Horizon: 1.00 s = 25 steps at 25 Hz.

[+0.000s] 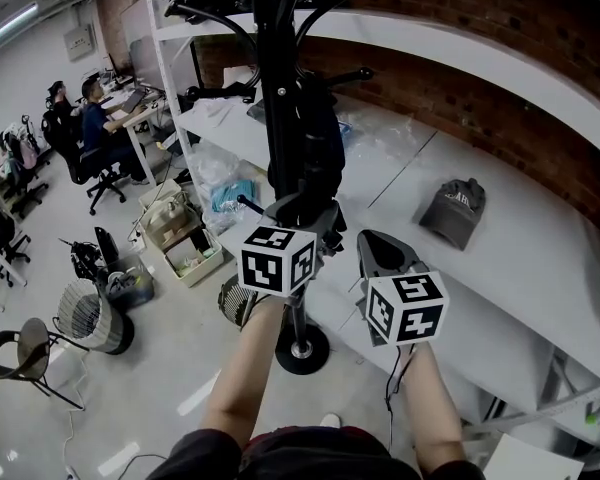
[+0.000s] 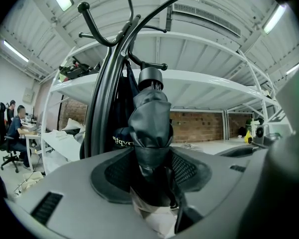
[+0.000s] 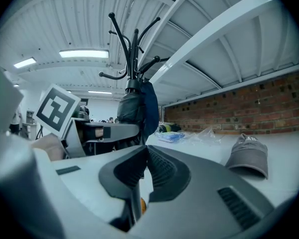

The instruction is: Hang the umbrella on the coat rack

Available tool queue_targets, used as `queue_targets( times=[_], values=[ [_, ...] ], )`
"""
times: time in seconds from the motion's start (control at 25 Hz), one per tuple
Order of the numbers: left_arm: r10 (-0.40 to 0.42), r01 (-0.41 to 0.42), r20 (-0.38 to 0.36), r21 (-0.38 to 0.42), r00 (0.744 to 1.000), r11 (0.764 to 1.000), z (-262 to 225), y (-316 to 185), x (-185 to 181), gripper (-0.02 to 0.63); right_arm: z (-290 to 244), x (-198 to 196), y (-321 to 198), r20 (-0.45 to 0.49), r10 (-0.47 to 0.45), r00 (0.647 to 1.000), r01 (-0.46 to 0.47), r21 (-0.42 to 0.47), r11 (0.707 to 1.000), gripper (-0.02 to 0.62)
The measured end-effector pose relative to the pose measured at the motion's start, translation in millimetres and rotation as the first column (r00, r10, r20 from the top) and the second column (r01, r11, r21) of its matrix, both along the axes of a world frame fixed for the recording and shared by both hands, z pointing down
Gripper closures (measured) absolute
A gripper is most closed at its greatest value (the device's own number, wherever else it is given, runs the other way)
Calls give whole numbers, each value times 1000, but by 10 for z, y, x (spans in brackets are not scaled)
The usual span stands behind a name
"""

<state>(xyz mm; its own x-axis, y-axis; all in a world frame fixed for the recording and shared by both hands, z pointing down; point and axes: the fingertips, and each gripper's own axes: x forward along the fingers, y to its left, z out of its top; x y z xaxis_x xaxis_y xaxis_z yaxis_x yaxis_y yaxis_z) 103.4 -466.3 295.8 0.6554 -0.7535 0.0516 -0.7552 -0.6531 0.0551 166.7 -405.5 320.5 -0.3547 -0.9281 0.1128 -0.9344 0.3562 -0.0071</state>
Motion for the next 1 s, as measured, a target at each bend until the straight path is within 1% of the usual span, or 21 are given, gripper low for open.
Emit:
queue_targets(
  times=[0.52,0.8,1.0],
  values=[
    [-38,38,-4,4,999,999,-5,31,-161,382,20,-154,48,6,3,1000,-3,-11,1000,577],
    [-35,35,-46,-1,998,999,-43,117,-362,383,61,-345,104,-6,-8,1000,7,-23,1000,577],
    [-22,23,-60,11,998,1000,-84,172,-486,385,78,-433,109,-13,8,1000,-8,-22,1000,577]
  ],
)
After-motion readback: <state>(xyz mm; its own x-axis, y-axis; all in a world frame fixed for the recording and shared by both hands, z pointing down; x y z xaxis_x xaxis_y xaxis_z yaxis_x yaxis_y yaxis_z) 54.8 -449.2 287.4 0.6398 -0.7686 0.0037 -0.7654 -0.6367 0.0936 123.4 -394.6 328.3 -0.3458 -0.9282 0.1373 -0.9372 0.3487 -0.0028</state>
